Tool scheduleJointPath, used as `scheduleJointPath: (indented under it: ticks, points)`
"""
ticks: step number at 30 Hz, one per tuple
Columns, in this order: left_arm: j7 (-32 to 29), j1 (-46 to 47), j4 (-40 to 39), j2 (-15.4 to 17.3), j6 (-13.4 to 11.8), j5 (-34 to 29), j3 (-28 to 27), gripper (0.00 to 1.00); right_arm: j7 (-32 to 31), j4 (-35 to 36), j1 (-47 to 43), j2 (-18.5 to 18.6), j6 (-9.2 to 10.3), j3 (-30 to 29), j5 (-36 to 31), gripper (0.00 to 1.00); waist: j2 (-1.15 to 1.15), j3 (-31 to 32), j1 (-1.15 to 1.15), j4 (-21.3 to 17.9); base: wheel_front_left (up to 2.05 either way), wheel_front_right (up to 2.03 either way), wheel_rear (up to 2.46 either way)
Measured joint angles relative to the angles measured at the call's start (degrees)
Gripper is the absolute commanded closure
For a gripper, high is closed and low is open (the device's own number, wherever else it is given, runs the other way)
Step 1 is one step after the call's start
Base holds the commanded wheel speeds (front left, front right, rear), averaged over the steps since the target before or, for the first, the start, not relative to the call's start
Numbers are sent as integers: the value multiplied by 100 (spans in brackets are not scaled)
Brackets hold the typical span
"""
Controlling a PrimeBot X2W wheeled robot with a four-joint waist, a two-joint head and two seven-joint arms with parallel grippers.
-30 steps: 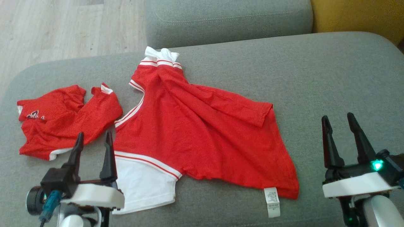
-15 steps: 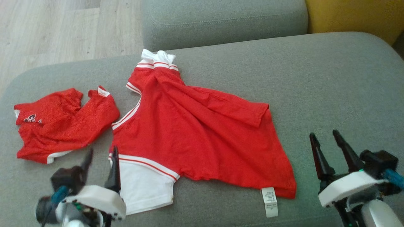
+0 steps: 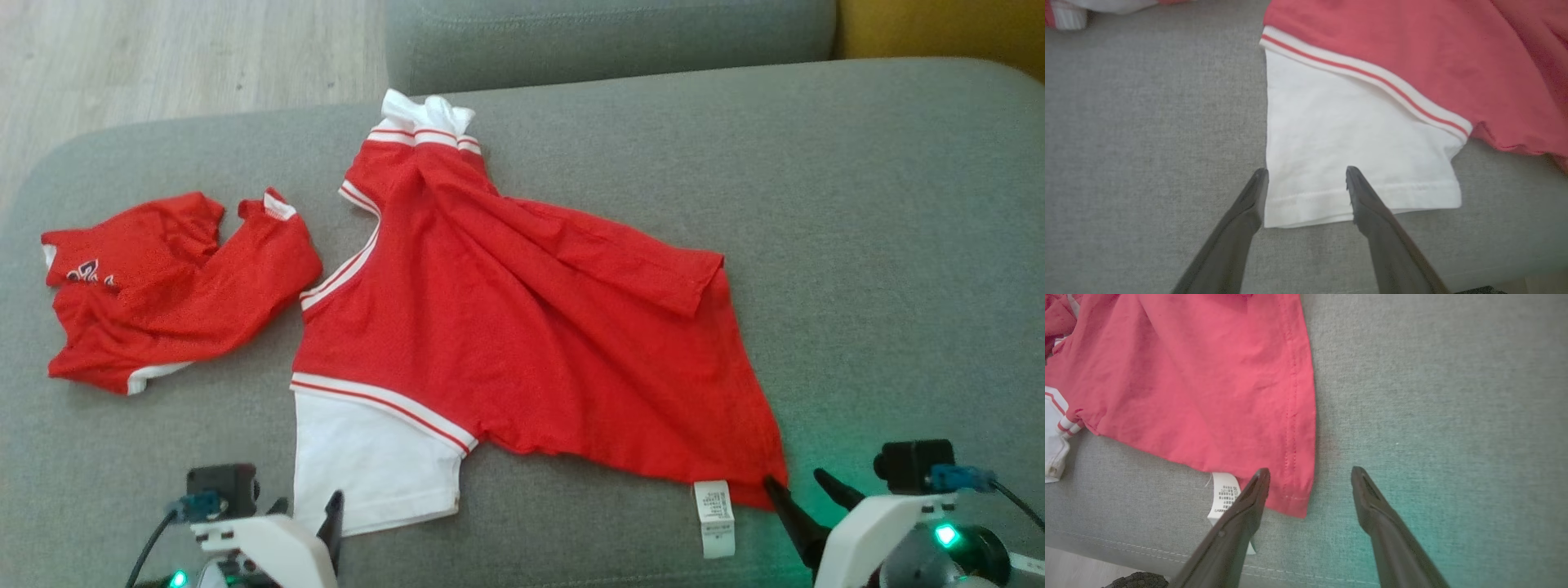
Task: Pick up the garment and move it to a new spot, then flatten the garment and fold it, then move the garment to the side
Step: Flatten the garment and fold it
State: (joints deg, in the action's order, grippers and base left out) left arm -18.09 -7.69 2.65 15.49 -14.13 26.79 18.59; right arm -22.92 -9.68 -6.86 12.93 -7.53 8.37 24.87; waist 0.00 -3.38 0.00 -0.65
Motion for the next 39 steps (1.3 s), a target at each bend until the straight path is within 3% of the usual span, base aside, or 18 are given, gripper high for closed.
scheduleJointPath:
  ticks: [7, 17, 18, 19, 20, 21, 22, 23, 29, 35, 39]
  points:
    - [-81, 37, 530, -4, 16, 92, -1, 0, -164, -176, 30, -34, 0, 191, 1, 0, 0, -138, 0, 13, 0, 0, 0]
    - [19, 443, 1039, -89, 277, 241, 18, 0, 30, -430, 260, -34, 0, 511, 74, 0, 0, -194, 0, -59, 0, 0, 0]
    - [-3, 449, 1046, -101, 307, 303, 15, 10, 35, -454, 291, -33, 0, 550, 108, 2, 0, -198, 0, -68, 0, 0, 0]
    - [-9, 456, 1050, -105, 322, 352, 9, 38, 86, -471, 303, -27, 0, 584, 132, 16, 0, -197, 0, -73, 0, 0, 0]
    - [-23, 458, 1056, -105, 333, 374, -2, 57, 127, -491, 309, -24, 0, 610, 137, 35, 0, -196, 0, -77, 0, 0, 0]
    - [-27, 458, 1061, -105, 339, 377, -3, 87, 191, -516, 316, -12, 0, 647, 151, 58, 0, -192, 0, -80, 0, 0, 0]
    - [-33, 458, 1066, -112, 361, 402, 0, 100, 264, -542, 322, 13, 0, 701, 196, 93, 0, -186, 0, -80, 0, 0, 0]
    - [-49, 458, 1068, -116, 398, 438, 13, 100, 323, -583, 338, 34, 0, 767, 244, 100, 0, -176, 0, -79, 0, 0, 0]
    - [147, 437, 943, -137, 403, 471, -34, 100, 946, -535, 428, 200, 0, 984, 417, 100, 0, -102, 0, -52, 0, 0, 0]
    - [453, 443, 292, -30, 388, 405, -116, 100, 1532, 47, 654, 480, 0, 1054, 849, 100, 0, -82, 0, -45, 0, 0, 0]
    - [509, 809, -163, 36, 506, 413, -212, 100, 1626, 386, 1084, 706, 0, 1218, 1230, 100, 0, -239, 0, -43, 0, 0, 0]
